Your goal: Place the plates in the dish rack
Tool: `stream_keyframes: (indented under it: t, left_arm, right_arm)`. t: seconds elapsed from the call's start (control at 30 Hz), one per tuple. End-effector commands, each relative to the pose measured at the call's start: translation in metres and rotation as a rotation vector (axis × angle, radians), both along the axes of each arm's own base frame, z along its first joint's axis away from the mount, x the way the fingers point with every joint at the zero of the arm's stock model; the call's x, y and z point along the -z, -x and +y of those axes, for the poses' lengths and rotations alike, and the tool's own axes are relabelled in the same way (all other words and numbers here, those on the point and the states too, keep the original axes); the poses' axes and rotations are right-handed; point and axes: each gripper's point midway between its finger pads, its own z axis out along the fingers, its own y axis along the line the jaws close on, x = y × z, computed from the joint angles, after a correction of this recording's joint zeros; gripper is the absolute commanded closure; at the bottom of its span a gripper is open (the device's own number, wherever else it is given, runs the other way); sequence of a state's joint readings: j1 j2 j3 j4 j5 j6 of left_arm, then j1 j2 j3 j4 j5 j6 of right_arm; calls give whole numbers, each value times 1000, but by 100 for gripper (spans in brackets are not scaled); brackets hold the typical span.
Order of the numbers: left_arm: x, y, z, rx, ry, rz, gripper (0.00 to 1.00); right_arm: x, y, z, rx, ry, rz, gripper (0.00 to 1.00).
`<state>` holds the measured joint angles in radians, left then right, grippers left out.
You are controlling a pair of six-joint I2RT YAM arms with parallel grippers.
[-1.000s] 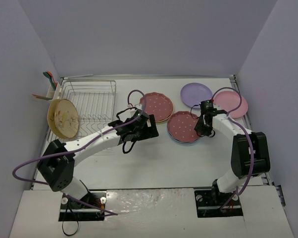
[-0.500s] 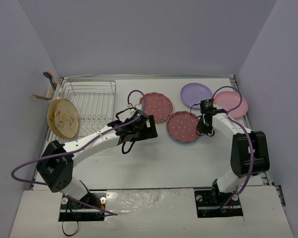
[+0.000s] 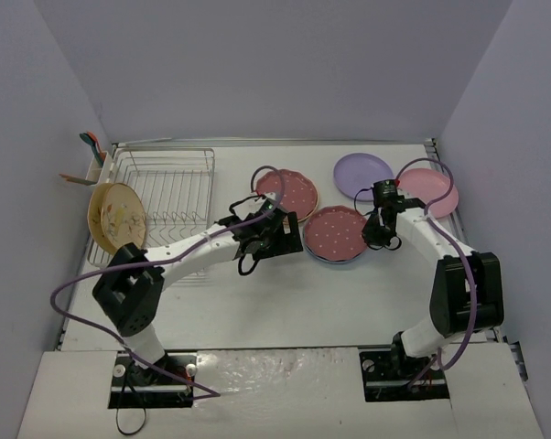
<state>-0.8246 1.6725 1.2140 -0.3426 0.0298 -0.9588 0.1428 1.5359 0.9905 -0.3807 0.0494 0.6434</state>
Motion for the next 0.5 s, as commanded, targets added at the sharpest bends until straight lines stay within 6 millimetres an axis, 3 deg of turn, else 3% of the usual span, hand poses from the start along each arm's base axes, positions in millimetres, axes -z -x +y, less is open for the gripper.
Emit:
stream_keyframes:
  t: [0.0, 0.2, 0.47]
  left_arm:
    - [-40, -20, -43, 15, 167, -28, 16]
    - [-26, -24, -56, 11, 181, 17, 16]
    - [-20, -27, -61, -21, 216, 25, 16]
  right_arm:
    - [-44, -14, 33, -12, -157, -110, 100]
    - [-49, -10, 43, -9, -218, -98, 100]
    - [-58, -8, 40, 8, -205, -99, 100]
